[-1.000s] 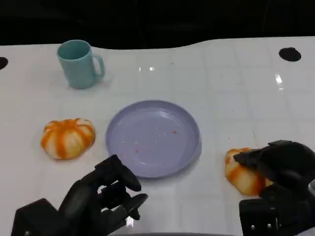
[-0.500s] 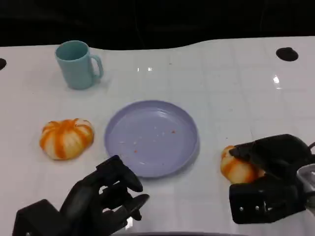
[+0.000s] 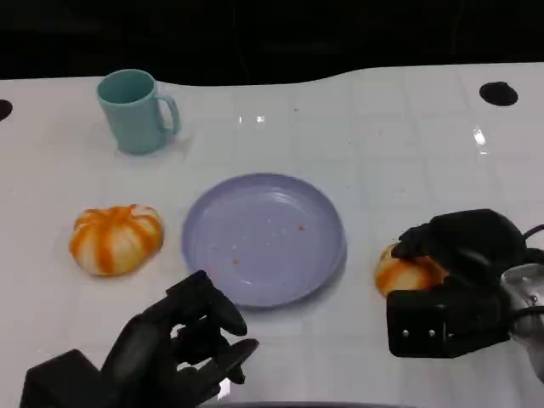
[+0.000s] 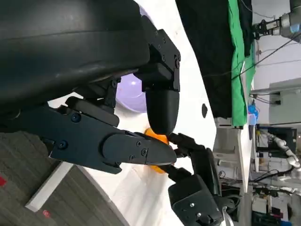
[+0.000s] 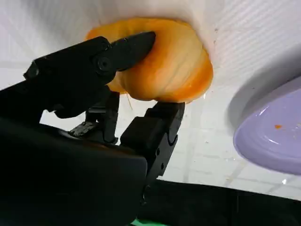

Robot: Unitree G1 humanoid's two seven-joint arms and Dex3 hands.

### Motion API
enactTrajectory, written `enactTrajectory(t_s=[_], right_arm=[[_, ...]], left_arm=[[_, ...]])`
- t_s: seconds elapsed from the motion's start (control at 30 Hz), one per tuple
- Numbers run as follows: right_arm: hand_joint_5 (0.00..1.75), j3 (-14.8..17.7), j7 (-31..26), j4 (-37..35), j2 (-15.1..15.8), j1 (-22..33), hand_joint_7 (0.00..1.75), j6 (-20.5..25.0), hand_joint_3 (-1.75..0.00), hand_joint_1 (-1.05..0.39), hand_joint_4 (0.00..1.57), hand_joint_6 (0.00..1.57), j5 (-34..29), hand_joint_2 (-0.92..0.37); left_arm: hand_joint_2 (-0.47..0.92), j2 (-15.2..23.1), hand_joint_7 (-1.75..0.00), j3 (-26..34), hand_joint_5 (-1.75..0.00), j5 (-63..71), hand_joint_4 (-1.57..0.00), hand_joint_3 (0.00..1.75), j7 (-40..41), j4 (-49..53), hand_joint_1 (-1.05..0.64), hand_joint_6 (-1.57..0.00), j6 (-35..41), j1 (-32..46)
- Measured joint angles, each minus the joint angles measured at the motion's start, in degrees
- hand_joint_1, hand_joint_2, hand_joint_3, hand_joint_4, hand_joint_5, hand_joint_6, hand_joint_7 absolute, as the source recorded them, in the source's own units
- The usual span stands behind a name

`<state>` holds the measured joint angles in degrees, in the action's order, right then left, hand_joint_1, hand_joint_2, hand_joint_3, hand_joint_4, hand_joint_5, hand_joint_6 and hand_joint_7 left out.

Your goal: Grasp the bread from the table and place it into the plate.

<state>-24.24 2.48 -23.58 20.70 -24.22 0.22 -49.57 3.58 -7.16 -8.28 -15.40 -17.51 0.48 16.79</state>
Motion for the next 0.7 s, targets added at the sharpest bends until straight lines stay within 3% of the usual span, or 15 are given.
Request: enactTrajectory(t_s=[0.1,0.2,0.4,0.43,0.5,0.57,0.63,0.7], right_arm=[[1.74,-0.45,-4.55,-2.27,-0.02,-0.14,1.45,-2.37,-0.25,-0.22,0.84,0.75,0.13,-0.92],[1.75,-0.50,-8.25,-3.84,-0.11,-0.18,1.67,-4.38,-0.25,-0.21,0.84,0.66,0.66,-0.91],[1.75,-0.59,-14.52,-6.08,-0.42,-0.25,1.63,-6.88,-0.22,-0.23,0.86,0.63,0.93,-0.91],[1.75,-0.59,-15.34,-6.20,-0.43,-0.25,1.47,-7.31,-0.23,-0.23,0.86,0.71,1.04,-0.91],[1.75,-0.54,-16.50,-6.20,-0.55,-0.25,1.39,-7.99,-0.23,-0.21,0.87,0.76,1.44,-0.92],[1.75,-0.46,-17.19,-6.20,-0.80,-0.25,1.65,-8.41,-0.29,-0.20,0.87,0.67,2.27,-0.90],[1.75,-0.10,-17.99,-6.33,-1.25,-0.26,1.72,-8.50,-0.37,-0.20,0.86,0.65,3.03,-0.85],[1.75,0.89,-18.66,-6.32,-1.70,-0.32,1.74,-8.52,-0.74,-0.17,0.89,0.66,4.03,-0.65]], left_arm=[[0.92,0.00,-1.67,0.00,-1.75,-0.03,-0.62,0.23,0.00,-0.08,-0.55,-0.45,0.02,0.02],[0.92,-0.01,-1.67,0.00,-1.75,-0.02,-0.62,0.22,0.00,-0.10,-0.54,-0.45,0.03,0.02],[0.92,-0.01,-1.67,0.00,-1.75,0.00,-0.62,0.23,0.00,0.04,-0.52,-0.44,-0.09,0.02],[0.92,-0.01,-1.67,0.00,-1.75,0.00,-0.62,0.23,0.00,0.03,-0.51,-0.44,-0.09,0.04],[0.92,-0.01,-1.66,0.01,-1.75,-0.01,-0.61,0.23,0.01,0.00,-0.51,-0.44,-0.06,0.07],[0.92,-0.01,-1.66,0.06,-1.75,-0.01,-0.59,0.25,0.16,-0.03,-0.50,-0.43,0.01,0.05],[0.92,-0.01,-1.67,0.12,-1.75,-0.01,-0.59,0.26,0.35,-0.02,-0.48,-0.42,0.03,-0.07],[0.92,0.01,-1.67,0.22,-1.75,-0.04,-0.59,0.26,0.36,0.11,-0.47,-0.42,0.03,-0.28]])
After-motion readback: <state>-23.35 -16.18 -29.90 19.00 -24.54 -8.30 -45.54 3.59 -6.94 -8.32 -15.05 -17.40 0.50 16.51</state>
